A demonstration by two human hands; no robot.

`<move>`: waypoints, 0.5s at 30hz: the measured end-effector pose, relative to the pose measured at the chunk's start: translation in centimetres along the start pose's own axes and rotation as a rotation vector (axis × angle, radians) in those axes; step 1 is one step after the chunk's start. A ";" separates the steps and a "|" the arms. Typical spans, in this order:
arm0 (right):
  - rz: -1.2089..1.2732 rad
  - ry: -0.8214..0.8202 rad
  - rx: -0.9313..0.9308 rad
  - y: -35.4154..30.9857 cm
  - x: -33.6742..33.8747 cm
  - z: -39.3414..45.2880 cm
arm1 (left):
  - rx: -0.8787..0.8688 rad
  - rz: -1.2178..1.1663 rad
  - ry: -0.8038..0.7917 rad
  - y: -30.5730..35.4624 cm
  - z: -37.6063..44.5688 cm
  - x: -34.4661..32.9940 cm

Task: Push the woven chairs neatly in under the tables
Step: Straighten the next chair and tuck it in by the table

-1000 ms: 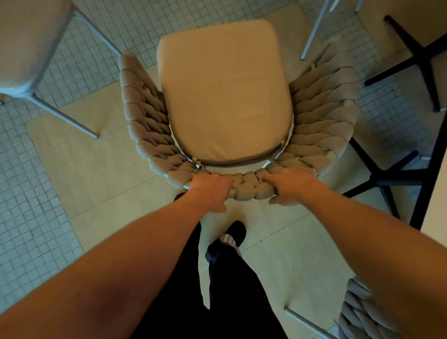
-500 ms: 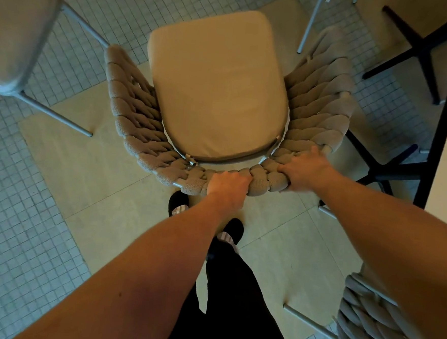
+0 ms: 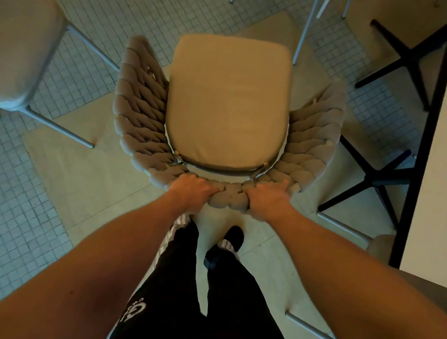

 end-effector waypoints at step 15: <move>0.276 0.026 0.084 -8.6 1.9 0.2 | 0.102 0.166 -0.189 -9.0 -2.5 0.0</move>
Point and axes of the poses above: each hand's wrist, its own z-axis towards the middle knuckle, its own x-axis out of the back of the hand, y = z × x, the point moved 6 cm from there along z, towards the middle knuckle, and after that the axes turned 3 degrees about -y, right-handed, at the moved point
